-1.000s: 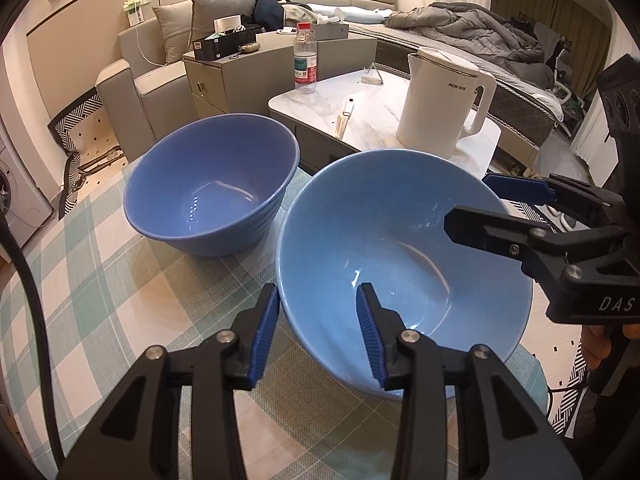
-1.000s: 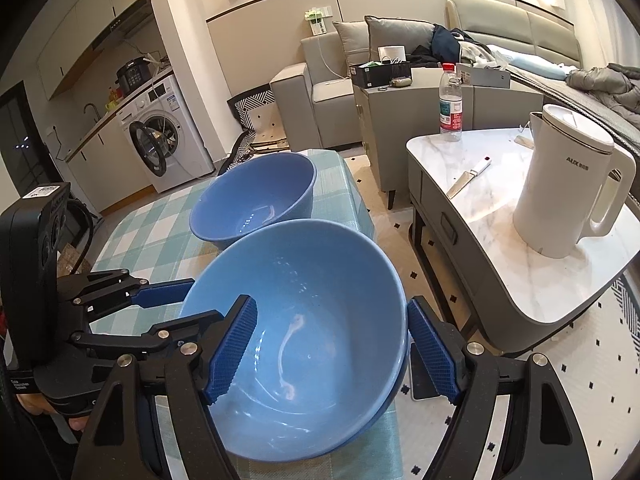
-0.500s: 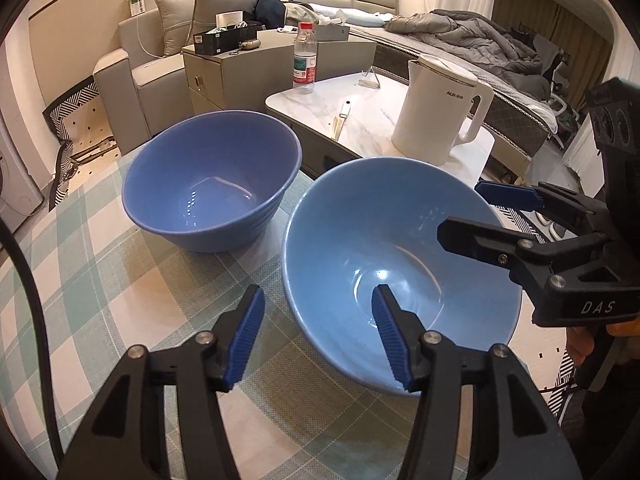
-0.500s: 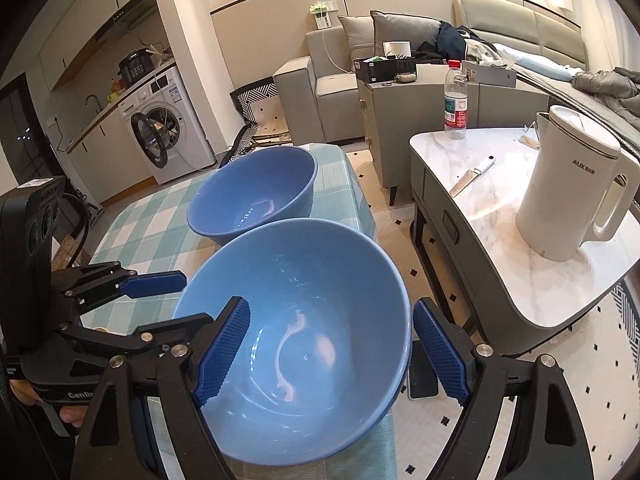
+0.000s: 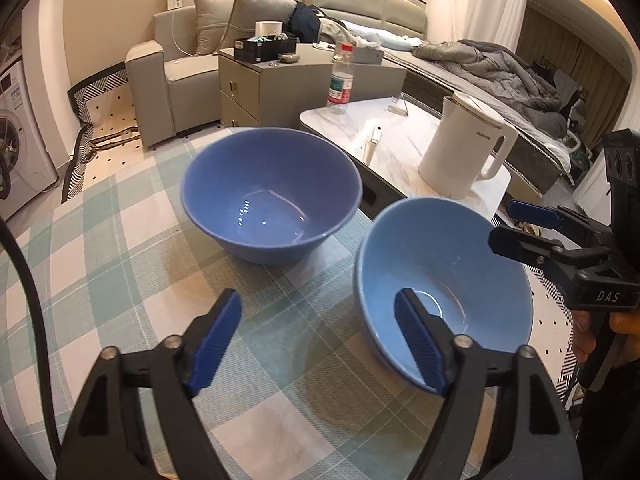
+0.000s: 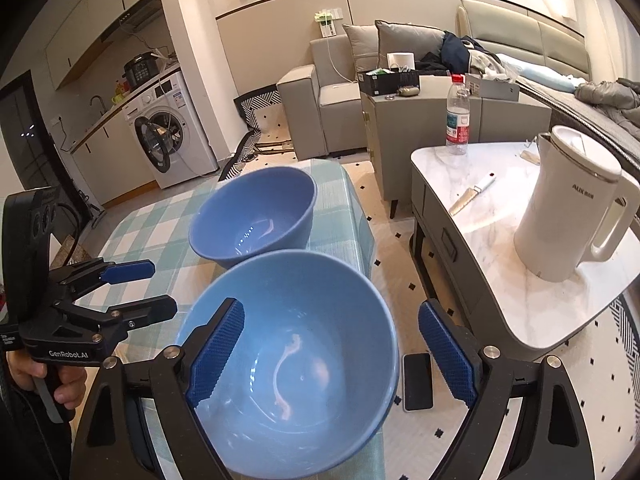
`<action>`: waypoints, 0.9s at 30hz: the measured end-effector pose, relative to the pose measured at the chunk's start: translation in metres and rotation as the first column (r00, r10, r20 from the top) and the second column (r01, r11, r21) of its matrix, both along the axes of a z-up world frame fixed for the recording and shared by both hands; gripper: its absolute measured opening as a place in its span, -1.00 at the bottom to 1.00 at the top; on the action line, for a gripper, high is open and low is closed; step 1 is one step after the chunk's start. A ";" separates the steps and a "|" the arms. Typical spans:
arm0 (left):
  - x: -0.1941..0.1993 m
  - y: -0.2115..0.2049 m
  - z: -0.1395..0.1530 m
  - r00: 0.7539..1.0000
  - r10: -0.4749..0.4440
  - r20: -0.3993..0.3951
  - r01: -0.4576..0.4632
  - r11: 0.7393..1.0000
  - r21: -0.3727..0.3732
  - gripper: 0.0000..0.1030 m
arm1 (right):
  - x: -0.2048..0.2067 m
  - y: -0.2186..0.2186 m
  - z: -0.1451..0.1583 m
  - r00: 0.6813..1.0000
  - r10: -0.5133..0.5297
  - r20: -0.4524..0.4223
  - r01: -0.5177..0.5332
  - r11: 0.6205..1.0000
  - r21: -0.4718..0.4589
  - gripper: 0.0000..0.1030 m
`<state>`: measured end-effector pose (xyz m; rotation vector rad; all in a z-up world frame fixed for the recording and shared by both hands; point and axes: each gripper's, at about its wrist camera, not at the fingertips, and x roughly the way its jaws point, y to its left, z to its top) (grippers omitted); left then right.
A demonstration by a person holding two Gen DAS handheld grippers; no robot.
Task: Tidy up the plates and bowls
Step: 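Withdraw the left gripper toward the standalone blue bowl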
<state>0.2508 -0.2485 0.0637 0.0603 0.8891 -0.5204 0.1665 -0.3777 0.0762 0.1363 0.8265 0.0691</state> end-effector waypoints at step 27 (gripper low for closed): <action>0.042 0.039 0.007 0.989 0.150 0.011 -0.150 0.988 -0.039 0.96 | 0.068 0.025 0.012 0.994 0.100 -0.051 -0.100 0.995 0.009 0.99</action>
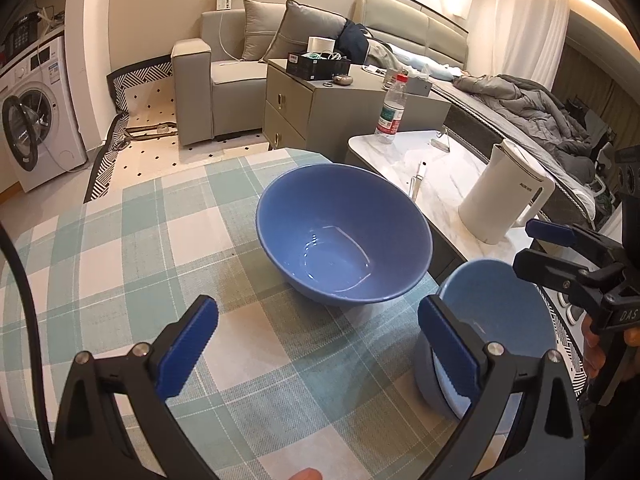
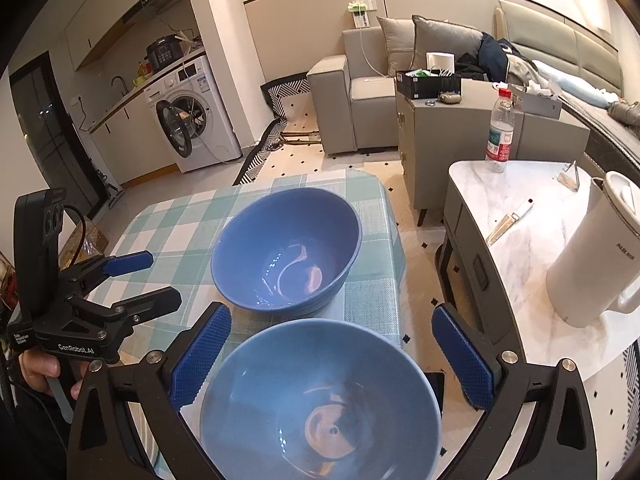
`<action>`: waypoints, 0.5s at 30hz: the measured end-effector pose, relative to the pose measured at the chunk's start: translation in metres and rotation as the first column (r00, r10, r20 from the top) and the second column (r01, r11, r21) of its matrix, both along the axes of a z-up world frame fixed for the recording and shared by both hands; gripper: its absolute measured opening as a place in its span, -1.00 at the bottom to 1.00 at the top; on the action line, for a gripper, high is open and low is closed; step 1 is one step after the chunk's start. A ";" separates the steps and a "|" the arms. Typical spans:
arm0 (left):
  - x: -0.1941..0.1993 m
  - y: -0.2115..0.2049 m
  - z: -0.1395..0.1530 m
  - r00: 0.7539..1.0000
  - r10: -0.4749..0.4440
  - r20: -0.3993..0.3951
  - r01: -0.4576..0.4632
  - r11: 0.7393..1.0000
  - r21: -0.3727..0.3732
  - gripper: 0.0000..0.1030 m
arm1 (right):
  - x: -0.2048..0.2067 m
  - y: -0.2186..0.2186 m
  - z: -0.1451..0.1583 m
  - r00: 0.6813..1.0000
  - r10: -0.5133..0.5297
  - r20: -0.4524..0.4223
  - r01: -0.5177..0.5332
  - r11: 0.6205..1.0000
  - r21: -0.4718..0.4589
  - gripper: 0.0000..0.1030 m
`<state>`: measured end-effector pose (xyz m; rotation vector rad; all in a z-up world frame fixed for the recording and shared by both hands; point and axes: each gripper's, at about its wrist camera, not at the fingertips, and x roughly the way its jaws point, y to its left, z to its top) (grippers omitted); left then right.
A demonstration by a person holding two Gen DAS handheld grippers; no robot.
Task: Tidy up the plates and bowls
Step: 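Withdraw the left gripper toward the standalone blue bowl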
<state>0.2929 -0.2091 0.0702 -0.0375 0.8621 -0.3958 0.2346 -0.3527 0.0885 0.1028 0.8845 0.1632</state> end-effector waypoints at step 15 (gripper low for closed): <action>0.033 0.003 -0.017 0.998 0.031 -0.061 -0.031 0.999 -0.011 0.96 | 0.046 -0.004 -0.020 0.997 -0.006 -0.074 0.007 1.000 0.012 0.98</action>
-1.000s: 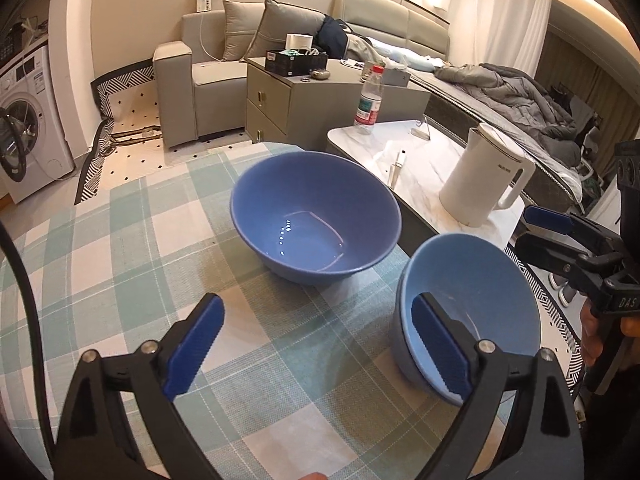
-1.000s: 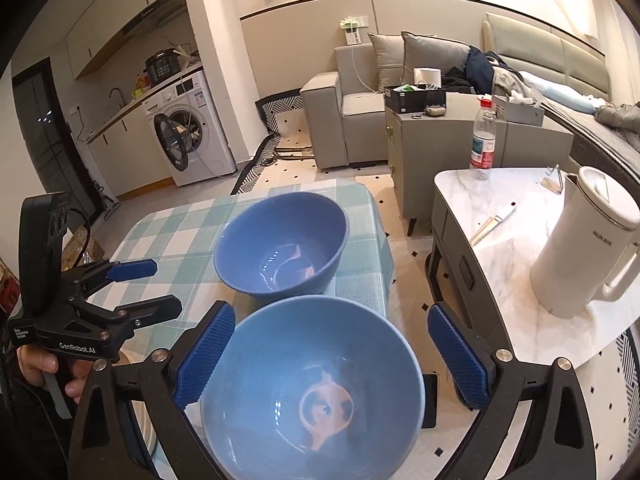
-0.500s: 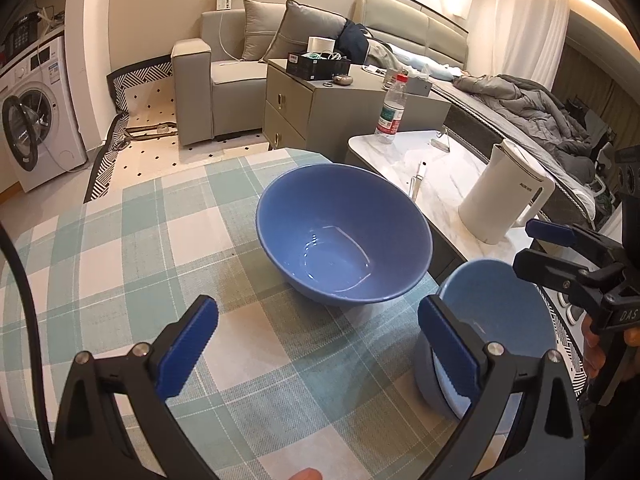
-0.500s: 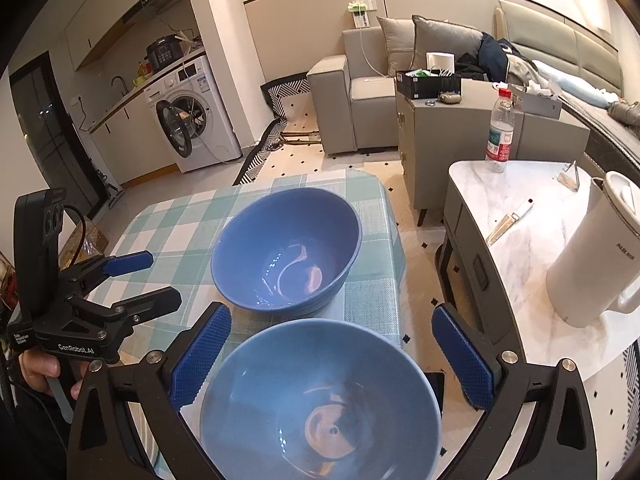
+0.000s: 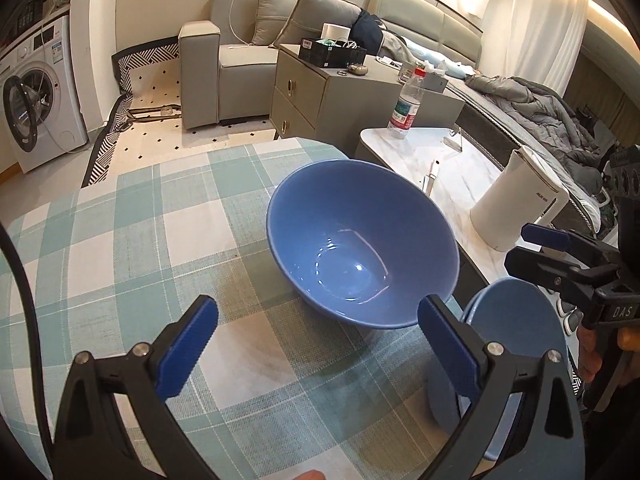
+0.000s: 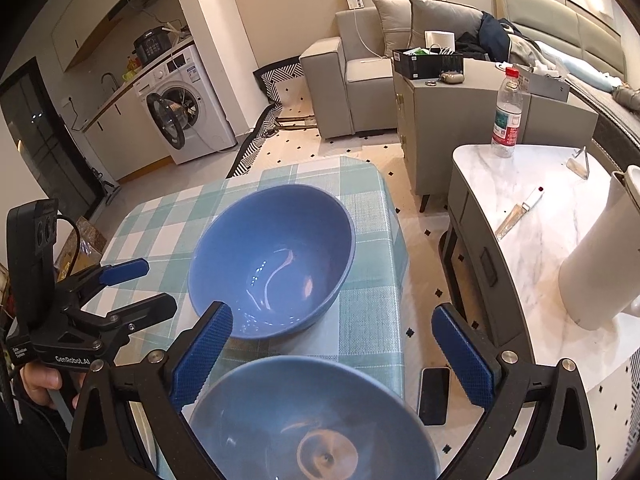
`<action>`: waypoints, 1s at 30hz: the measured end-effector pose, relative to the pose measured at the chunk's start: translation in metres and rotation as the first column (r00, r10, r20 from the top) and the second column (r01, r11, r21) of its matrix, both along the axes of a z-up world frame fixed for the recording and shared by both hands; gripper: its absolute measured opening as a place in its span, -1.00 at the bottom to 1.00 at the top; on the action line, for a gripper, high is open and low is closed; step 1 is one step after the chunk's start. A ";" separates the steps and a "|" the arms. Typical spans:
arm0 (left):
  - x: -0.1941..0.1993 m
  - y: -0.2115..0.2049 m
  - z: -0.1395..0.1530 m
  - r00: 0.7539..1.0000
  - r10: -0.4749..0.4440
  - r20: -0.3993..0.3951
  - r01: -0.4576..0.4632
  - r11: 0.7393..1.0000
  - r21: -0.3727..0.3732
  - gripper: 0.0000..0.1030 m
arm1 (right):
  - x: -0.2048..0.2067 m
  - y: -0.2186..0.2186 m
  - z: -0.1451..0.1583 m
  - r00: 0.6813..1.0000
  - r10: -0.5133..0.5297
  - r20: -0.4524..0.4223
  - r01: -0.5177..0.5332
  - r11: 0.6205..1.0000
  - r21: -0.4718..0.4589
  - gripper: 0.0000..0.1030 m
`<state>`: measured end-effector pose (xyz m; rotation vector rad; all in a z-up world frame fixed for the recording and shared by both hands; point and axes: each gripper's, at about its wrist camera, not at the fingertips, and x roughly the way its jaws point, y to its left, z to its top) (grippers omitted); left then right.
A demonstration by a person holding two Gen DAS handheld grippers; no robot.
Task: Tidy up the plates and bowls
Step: 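Withdraw the left gripper toward the standalone blue bowl, then move the open left gripper onto the standalone blue bowl's rim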
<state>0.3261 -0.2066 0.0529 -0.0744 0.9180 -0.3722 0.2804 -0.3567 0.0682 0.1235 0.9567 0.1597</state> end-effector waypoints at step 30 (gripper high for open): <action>0.025 -0.011 -0.027 0.997 -0.036 -0.061 0.036 0.999 0.005 -0.13 | 0.044 0.015 -0.043 0.990 0.086 -0.109 -0.086 0.996 0.004 0.06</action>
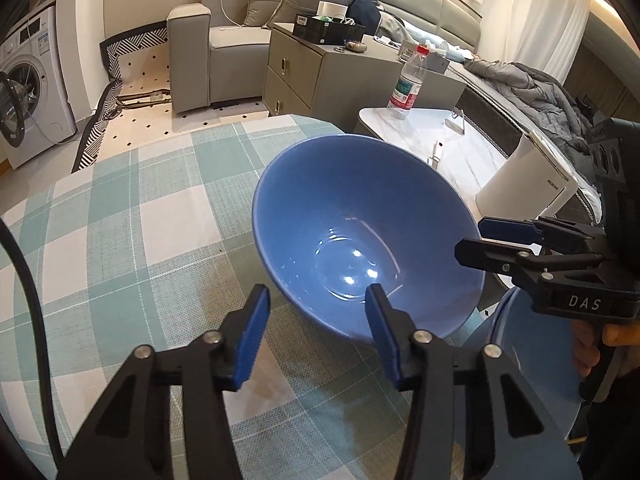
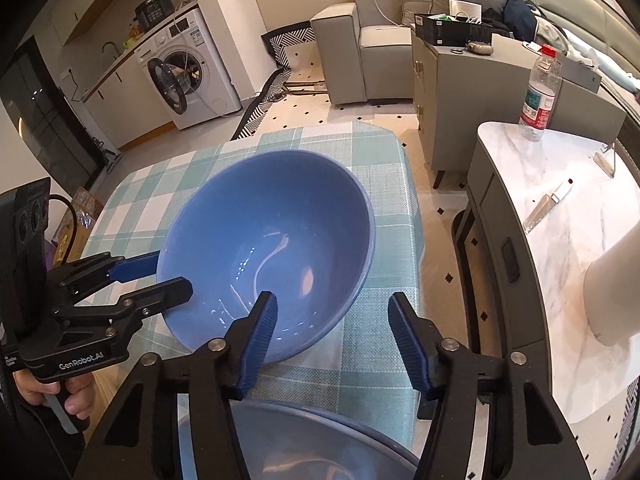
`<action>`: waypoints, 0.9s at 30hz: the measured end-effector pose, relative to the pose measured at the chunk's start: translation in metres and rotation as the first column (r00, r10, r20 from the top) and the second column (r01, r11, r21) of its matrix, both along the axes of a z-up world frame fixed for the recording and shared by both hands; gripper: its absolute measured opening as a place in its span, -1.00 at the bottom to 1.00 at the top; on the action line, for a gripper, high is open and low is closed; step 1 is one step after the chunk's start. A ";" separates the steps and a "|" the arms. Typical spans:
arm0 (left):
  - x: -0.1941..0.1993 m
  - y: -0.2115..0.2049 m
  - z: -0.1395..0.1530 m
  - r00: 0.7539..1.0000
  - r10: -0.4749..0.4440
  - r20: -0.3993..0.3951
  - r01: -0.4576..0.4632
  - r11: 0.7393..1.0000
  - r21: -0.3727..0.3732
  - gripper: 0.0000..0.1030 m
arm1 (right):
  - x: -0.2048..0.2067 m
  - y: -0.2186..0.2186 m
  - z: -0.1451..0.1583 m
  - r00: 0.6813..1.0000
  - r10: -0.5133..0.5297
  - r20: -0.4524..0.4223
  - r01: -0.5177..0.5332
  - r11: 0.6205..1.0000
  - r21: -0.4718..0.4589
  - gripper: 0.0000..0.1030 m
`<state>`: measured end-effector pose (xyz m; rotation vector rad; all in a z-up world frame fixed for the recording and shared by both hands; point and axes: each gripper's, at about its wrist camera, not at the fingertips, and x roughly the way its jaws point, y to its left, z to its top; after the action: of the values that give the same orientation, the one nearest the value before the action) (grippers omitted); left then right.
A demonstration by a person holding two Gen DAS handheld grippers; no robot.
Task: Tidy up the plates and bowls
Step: 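Move the open left gripper onto the standalone blue bowl's rim, then close the left gripper on the blue bowl's rim, then lift the blue bowl with the left gripper toward the nested bowls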
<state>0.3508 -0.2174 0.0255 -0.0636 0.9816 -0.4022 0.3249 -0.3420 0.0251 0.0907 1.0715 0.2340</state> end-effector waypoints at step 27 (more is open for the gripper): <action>-0.008 0.001 0.006 0.999 -0.002 0.034 0.002 1.000 0.012 -0.35 | -0.012 0.016 0.004 0.997 0.060 0.055 -0.056 0.996 -0.066 -0.11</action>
<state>0.3431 -0.2169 0.0313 -0.0450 0.9510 -0.3980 0.3132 -0.3264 0.0290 -0.0050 1.0253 0.2530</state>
